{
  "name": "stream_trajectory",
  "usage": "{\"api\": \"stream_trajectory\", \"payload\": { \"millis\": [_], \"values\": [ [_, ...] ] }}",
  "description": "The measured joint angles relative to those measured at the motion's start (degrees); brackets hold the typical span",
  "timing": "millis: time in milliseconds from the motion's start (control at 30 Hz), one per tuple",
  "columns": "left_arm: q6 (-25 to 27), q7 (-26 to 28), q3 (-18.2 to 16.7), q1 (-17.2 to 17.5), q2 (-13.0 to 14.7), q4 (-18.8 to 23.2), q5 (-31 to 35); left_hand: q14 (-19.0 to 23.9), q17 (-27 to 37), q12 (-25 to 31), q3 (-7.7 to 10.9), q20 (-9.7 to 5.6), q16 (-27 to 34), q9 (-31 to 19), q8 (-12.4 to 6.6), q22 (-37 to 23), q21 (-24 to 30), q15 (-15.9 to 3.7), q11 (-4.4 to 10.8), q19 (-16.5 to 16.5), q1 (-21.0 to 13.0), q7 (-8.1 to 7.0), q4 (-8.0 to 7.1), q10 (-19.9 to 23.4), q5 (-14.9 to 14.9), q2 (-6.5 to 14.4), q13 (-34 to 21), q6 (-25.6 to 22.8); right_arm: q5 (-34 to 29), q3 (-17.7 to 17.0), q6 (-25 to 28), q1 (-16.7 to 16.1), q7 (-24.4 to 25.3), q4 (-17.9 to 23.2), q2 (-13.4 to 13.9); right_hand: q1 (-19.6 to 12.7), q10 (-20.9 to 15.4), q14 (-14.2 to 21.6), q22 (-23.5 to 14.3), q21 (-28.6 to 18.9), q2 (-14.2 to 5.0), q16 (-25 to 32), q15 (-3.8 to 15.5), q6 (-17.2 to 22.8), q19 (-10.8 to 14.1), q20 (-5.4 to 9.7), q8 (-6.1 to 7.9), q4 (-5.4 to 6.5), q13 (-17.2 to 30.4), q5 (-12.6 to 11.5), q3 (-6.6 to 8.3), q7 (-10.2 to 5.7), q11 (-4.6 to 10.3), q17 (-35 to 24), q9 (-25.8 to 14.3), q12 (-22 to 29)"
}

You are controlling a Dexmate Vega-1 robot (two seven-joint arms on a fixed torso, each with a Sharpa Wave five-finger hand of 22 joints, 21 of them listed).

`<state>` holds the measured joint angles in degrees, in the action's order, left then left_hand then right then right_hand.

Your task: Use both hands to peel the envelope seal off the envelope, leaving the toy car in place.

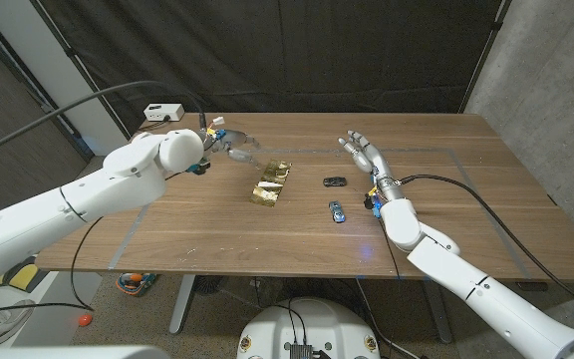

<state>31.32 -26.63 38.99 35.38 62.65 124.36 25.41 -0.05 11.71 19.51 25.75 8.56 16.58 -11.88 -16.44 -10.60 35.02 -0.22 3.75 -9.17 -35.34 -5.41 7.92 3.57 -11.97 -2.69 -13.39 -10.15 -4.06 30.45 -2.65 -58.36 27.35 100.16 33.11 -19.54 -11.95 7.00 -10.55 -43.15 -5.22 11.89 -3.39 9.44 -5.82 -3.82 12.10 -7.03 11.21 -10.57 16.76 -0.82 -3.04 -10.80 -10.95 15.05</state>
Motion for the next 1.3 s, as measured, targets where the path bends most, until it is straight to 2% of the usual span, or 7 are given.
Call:
{"api": "stream_trajectory", "payload": {
  "millis": [133, 233, 467, 667, 1033, 1300],
  "values": [
    [-0.8, -2.8, 0.4, -0.6, -0.4, -0.4, 2.1, 1.5, -0.3, 0.2, -0.21, -0.98, 0.1, 0.0, 0.03, 0.0, 0.4, -1.12, 0.72, 1.6, -0.9, 0.09, 0.21, 1.9, 0.0, -0.4, 0.1, -0.1, -0.3, 0.0, 0.3, -0.4, 0.4, 0.4, -0.2, 0.1, -0.2, 0.0, 0.0, 0.2, -0.06, 0.0, 0.0, 0.0, 0.2, -0.17, 0.0, 0.0, 0.0, 0.0, 0.0, 0.0, -0.2, 0.0, 0.0, 0.0],
    [-1.4, -4.8, 0.9, -1.2, -0.9, -1.0, 3.8, 2.2, -0.3, 0.2, -0.22, -1.01, 0.4, 0.0, 0.03, 0.0, 0.4, -1.21, 1.08, 2.2, -1.6, 0.72, 0.22, 2.8, 0.0, -0.5, 0.4, -0.7, -0.4, 0.0, 0.3, -0.6, 0.5, 0.7, -0.3, 0.3, -0.2, 0.0, 0.0, 0.2, -0.26, 0.0, 0.0, 0.0, 0.2, -0.17, 0.0, 0.0, 0.0, 0.0, 0.0, -0.02, -0.2, 0.0, 0.0, 0.0],
    [-3.0, -9.3, 2.2, -2.5, -2.2, -2.2, 8.5, 2.2, -0.5, 0.2, -0.64, -1.05, 0.4, 0.0, 0.03, 0.2, 0.4, -1.21, 1.82, 2.8, -2.7, 0.36, 0.64, 3.5, 0.0, -1.2, 0.4, -1.1, -0.6, -0.1, 0.3, -1.0, 1.2, 0.8, -0.6, 0.5, -0.4, 0.5, 0.0, 0.2, -0.48, 0.0, -0.07, 0.2, 0.2, -0.17, 0.0, 0.0, 0.0, 0.0, 0.0, -0.19, -0.41, 0.0, 0.0, 0.0],
    [-4.8, -12.0, 3.0, -3.0, -3.8, -3.6, 11.4, 2.6, -0.5, 0.2, -0.87, -1.31, 0.1, 0.0, 0.03, 0.2, 0.4, -1.62, 3.41, 3.2, -3.7, 0.11, 0.87, 5.1, -0.4, -2.2, 0.6, -1.9, -0.7, -0.1, 0.2, -1.2, 1.3, 0.8, -0.8, 0.5, -0.4, 0.5, 0.0, 0.2, -0.48, 0.0, -0.07, 0.2, 0.2, -0.17, 0.0, 0.25, 0.0, 0.0, 0.25, -0.19, -0.41, 0.0, 0.0, 0.0],
    [-7.2, -14.6, 3.7, -3.1, -6.1, -5.5, 15.6, 2.6, -0.5, 0.2, -0.87, -1.1, -0.1, 0.0, 0.42, 0.2, 0.1, -1.62, 3.29, 3.5, -4.5, 0.11, 0.87, 5.3, -0.9, -2.5, 0.6, -1.9, -0.6, -0.2, -0.4, -1.5, 1.6, 0.2, -1.1, 0.5, -0.8, 1.0, 0.0, 0.2, -0.47, 0.0, -0.37, 0.8, 0.6, -0.58, 0.0, 0.25, 0.0, 0.1, 0.25, -0.18, -0.39, 0.0, 0.0, 0.0],
    [-8.8, -14.8, 3.9, -1.8, -7.5, -7.0, 18.4, 2.9, -0.5, 0.2, -1.14, -1.41, -0.1, 0.0, 0.47, 0.2, 0.0, -1.93, 3.1, 3.9, -4.7, 0.33, 1.07, 5.4, -0.9, -2.7, 0.6, -1.7, 0.0, -0.4, -1.3, -1.6, 1.7, -0.8, -1.4, 0.7, -1.3, 1.0, 0.0, 0.6, -0.7, 0.0, -0.4, 0.8, 0.6, -0.58, 0.0, 0.25, 0.0, 0.2, 0.25, -0.18, -0.71, 0.0, 0.0, 0.0]
  ]
}}
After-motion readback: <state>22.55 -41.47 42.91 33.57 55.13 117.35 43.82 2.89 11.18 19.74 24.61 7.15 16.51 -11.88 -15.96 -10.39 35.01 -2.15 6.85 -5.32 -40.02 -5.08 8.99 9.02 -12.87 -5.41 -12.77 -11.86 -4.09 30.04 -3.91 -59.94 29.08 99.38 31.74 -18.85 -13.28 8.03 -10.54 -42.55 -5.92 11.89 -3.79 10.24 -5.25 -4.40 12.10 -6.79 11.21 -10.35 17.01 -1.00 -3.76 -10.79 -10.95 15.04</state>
